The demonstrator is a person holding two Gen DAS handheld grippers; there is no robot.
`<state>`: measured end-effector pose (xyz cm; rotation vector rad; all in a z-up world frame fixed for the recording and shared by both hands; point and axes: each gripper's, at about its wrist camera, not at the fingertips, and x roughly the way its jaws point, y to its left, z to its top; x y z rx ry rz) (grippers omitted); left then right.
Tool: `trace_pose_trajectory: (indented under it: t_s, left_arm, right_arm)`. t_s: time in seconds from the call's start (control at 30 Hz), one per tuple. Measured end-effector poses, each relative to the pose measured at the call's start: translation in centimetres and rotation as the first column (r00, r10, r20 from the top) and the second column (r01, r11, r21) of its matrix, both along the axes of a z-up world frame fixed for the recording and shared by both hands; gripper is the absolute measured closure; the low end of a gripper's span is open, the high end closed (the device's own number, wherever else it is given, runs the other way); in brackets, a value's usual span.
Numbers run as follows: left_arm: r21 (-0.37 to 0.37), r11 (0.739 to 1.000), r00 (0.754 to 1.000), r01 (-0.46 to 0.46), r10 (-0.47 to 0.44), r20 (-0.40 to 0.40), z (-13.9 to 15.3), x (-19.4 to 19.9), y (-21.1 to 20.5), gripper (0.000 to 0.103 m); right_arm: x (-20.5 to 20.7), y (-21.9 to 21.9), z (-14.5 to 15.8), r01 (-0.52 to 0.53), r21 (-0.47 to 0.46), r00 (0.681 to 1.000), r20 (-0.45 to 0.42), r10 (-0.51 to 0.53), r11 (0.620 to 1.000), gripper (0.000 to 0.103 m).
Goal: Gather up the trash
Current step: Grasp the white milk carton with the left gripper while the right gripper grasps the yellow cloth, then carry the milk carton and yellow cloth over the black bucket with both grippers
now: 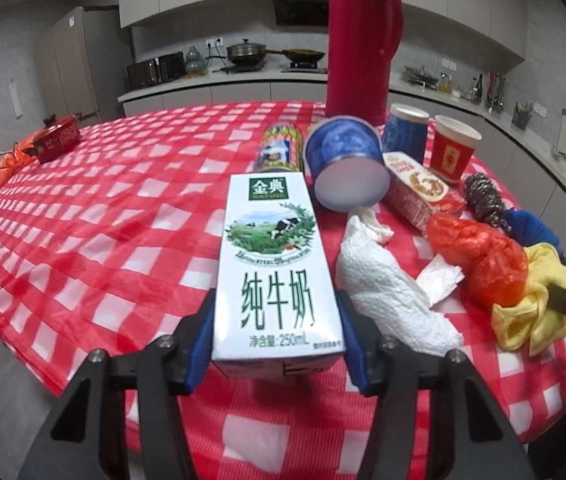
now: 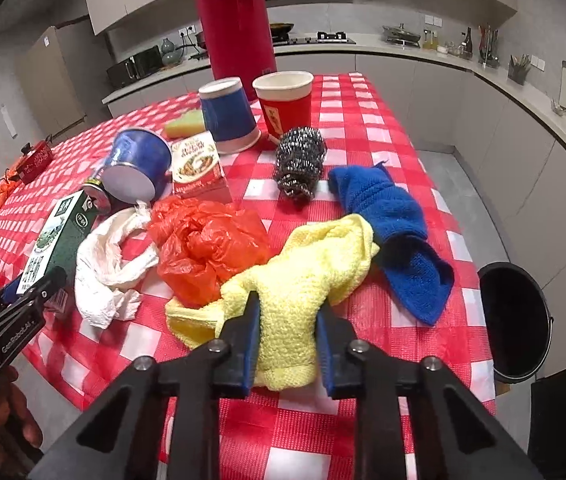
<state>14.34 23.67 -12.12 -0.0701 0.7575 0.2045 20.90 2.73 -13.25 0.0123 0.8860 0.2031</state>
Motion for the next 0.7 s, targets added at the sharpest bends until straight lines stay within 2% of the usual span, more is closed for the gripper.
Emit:
trace_pose_trajectory:
  t_s: [0.33, 0.5, 0.7]
  left_arm:
    - [-0.001, 1.0, 0.998, 0.02, -0.02, 0.062, 3.8, -2.9, -1.4, 0.047]
    - [-0.004, 0.997, 0.993, 0.074, -0.073, 0.087, 5.5, -3.3, -3.5, 0.047]
    - [-0.013, 0.986, 0.979, 0.167, -0.165, 0.116, 6.7, -3.2, -8.1, 0.047]
  right_arm:
    - [-2.5, -1.0, 3.7, -0.002, 0.014, 0.996, 0.088, 0.0, 1.0, 0.078]
    - [-3.7, -2.6, 5.5, 0.02, 0.02, 0.991, 0.132, -0.023, 1.0, 0.077]
    - [-4.9, -6.7, 7.1, 0.078, 0.015, 0.983, 0.162, -0.08, 0.997, 0.077]
